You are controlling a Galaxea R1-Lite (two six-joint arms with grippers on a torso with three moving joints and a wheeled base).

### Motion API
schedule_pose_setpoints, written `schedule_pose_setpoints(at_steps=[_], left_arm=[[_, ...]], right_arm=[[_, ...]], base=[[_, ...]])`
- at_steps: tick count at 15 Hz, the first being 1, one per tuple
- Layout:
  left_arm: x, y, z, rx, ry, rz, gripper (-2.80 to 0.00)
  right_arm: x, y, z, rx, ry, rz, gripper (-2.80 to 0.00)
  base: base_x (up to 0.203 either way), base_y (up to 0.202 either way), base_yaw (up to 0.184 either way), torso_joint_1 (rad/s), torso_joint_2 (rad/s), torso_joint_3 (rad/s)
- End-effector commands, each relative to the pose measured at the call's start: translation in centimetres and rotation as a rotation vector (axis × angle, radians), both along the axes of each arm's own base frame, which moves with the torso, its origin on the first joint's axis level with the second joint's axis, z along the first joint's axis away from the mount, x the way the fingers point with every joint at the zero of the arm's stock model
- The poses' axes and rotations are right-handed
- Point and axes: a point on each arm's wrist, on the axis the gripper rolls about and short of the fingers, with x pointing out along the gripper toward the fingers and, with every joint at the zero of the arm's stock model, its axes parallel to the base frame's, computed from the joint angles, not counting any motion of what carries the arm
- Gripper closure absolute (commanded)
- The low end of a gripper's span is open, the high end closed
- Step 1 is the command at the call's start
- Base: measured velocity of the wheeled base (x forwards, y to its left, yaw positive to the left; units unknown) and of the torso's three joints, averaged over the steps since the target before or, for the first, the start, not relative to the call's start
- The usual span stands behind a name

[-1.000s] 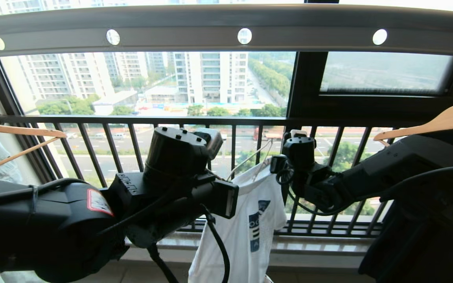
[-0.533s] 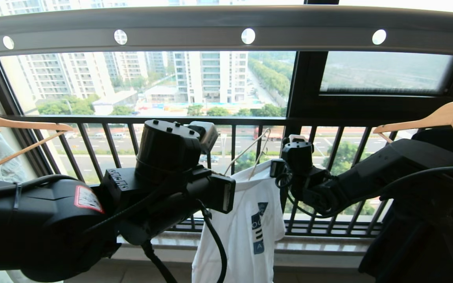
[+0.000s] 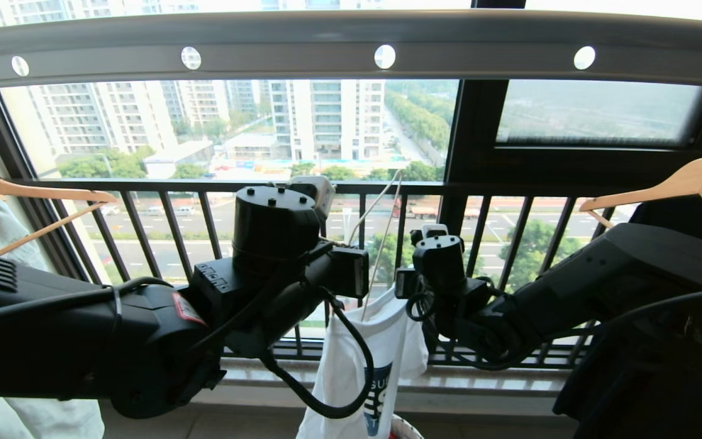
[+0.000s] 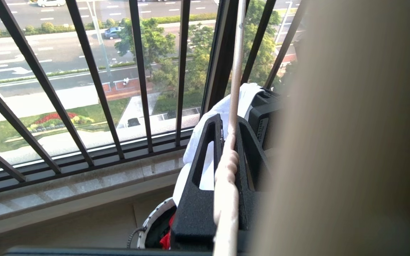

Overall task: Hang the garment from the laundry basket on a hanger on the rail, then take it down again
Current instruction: Take the clothes off the clothes rack

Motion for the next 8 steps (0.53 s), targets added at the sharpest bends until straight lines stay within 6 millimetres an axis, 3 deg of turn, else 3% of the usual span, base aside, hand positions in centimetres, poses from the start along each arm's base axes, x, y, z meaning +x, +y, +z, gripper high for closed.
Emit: schedule_pose_setpoints(at_steps=[1, 3, 8], left_arm=[[1.1, -0.9, -2.0, 0.021, 0.021, 0.012, 0.0], [1.2, -1.0, -1.8, 0.003, -0.005, 0.036, 0.0], [1.7, -1.2, -1.3, -0.048, -0.067, 0.094, 0.0]], right_arm=[[-1.7, 0.7, 1.8, 0.018, -0.029, 0.033, 0.0], [-2.2, 1.1, 1.5, 0.001, -0.017, 0.051, 0.0], [-2.7, 2.0, -1.5, -0.072, 0.049, 0.09, 0.0]], base=[[0.0, 0.0, 0.0, 0.0, 0.0, 0.0], [0.0, 0.0, 0.0, 0.0, 0.0, 0.0], [0.0, 0.0, 0.0, 0.0, 0.0, 0.0]])
